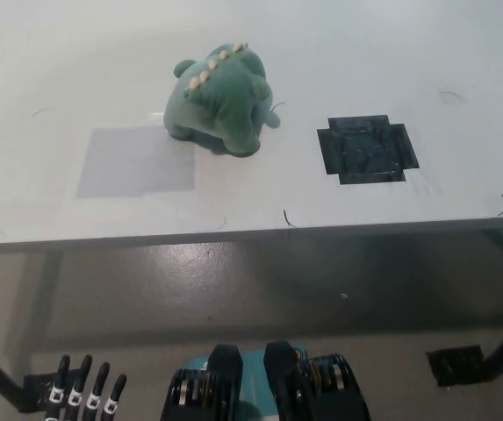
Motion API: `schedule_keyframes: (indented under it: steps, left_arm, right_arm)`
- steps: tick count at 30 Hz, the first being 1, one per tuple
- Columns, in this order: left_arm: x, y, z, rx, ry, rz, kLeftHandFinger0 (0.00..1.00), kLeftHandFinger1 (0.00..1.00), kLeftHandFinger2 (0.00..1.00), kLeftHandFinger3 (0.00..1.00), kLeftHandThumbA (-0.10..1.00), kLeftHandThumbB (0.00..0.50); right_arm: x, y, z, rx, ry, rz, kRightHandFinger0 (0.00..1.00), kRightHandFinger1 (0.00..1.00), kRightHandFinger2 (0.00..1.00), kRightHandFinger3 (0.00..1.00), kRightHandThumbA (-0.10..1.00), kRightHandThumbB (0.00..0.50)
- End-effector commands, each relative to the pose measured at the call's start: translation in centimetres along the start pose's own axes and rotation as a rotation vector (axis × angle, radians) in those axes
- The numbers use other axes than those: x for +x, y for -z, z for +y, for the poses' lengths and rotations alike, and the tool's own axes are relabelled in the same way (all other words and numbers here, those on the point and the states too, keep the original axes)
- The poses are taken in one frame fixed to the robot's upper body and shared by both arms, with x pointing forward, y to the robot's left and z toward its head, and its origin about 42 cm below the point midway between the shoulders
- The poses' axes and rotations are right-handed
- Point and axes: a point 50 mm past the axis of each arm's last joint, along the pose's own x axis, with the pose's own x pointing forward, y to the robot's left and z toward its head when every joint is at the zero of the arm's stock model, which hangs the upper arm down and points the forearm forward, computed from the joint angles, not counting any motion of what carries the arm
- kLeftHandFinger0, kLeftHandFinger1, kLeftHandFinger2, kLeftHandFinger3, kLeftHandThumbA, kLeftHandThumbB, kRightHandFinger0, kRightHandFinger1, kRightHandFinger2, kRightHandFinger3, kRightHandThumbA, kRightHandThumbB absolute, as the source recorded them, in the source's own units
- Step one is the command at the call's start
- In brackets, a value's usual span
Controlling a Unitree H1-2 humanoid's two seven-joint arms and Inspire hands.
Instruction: Use both hands to pick up a dinasour on the right side and move it to the left side
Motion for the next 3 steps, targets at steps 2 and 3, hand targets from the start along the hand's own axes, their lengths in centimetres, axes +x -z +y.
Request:
schedule_keyframes:
  steps: [2,3]
  left_arm:
    - [0.17,-0.56,-0.63,0.008,0.043,-0.021,1.00,1.00,1.00,1.00,0.93,0.374]
    - [0.17,-0.56,-0.63,0.008,0.043,-0.021,1.00,1.00,1.00,1.00,0.93,0.374]
  right_arm:
    - [0.09,-1.02,0.61,-0.021,-0.018,-0.036,1.00,1.00,1.00,1.00,0.88,0.274]
    - [0.09,-1.02,0.61,-0.021,-0.018,-0.036,1.00,1.00,1.00,1.00,0.88,0.274]
